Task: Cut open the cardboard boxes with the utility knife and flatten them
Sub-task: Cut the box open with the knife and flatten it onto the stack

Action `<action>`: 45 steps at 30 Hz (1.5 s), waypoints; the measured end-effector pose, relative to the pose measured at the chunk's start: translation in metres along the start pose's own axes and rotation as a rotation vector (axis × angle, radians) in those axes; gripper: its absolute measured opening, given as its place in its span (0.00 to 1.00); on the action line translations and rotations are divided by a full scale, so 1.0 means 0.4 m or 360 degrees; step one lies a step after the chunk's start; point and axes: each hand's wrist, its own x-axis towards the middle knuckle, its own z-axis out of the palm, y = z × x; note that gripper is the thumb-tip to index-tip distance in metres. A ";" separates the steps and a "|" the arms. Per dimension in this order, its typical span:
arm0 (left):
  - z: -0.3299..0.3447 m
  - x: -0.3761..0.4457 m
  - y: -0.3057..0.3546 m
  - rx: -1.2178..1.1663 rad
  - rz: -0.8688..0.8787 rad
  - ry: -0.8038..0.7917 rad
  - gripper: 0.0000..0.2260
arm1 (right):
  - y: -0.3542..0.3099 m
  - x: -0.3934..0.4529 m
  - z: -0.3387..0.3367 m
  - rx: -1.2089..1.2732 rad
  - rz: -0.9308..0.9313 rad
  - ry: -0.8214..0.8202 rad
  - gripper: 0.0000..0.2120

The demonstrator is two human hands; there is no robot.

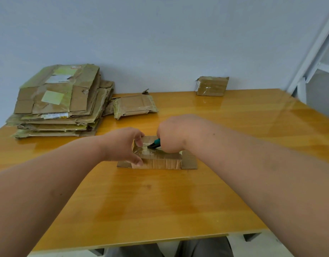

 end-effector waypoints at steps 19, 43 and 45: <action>-0.016 0.008 -0.002 0.0075 -0.0044 -0.0126 0.43 | 0.173 -0.097 0.002 -0.0174 0.0254 -0.0309 0.12; -0.030 -0.027 0.056 -0.0303 -0.0051 -0.0438 0.42 | 0.114 -0.025 0.157 0.1186 0.0324 0.0137 0.14; 0.000 -0.013 0.078 -0.0091 -0.0001 -0.0455 0.38 | 0.098 -0.007 0.159 0.1201 0.0323 0.0159 0.14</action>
